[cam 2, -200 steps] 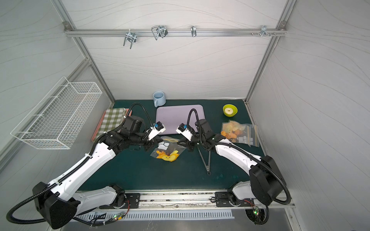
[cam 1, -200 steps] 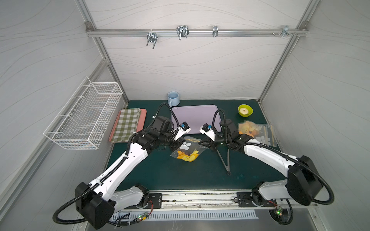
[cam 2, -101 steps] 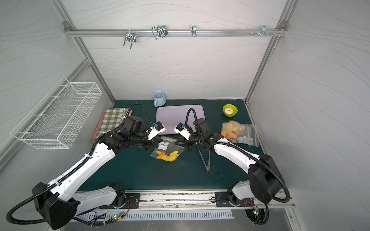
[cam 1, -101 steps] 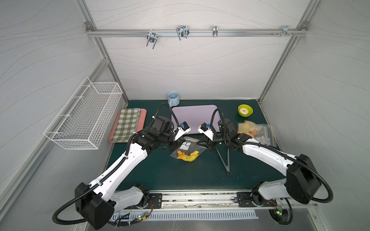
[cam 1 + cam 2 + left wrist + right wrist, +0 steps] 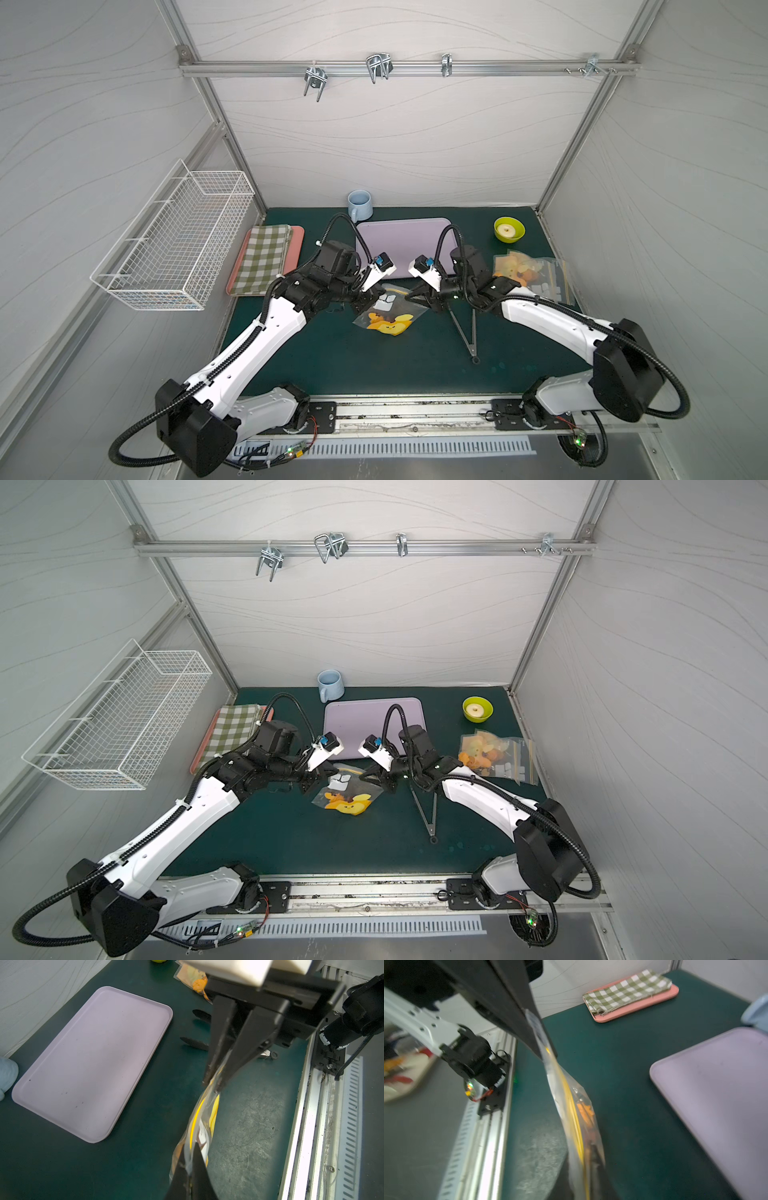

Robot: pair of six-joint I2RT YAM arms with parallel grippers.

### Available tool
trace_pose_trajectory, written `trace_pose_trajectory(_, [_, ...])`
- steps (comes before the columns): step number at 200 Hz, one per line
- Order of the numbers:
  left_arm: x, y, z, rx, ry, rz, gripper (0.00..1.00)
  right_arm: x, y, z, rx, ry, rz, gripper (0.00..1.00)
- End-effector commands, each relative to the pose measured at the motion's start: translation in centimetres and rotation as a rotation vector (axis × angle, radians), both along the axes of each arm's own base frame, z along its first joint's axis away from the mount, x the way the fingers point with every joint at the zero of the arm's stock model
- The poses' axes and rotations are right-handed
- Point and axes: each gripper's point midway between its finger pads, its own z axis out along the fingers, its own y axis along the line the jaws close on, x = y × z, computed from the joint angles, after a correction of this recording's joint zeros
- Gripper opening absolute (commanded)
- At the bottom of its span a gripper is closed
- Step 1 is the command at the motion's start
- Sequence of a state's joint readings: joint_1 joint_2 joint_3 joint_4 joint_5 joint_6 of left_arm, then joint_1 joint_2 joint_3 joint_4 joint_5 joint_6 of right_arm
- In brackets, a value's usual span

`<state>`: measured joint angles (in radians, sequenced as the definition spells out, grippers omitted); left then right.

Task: Put the cookies into a resealable bag to prevent moisture
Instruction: Close the ziploc bag at the center of the board.

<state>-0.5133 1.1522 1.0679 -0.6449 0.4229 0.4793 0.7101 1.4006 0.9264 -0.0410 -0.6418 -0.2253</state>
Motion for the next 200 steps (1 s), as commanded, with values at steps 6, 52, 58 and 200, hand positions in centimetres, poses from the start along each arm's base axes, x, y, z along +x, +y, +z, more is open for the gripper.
trace_pose_trajectory(6, [0.1,-0.6,1.4,-0.034,-0.054,-0.033,0.0,0.0,1.0,1.4,0.039,-0.029,0.034,0.2])
trace_pose_trajectory(52, [0.0,-0.6,1.5,-0.039,-0.054,-0.035,0.0,-0.1,1.7,1.9,0.052,-0.027,0.052,0.2])
trace_pose_trajectory(58, [0.0,-0.6,1.4,-0.038,-0.053,-0.035,0.0,-0.2,1.8,2.0,0.056,-0.028,0.053,0.22])
trace_pose_trajectory(200, [-0.3,-0.8,1.6,-0.05,-0.05,-0.05,0.0,-0.5,3.1,3.3,0.109,-0.007,0.1,0.02])
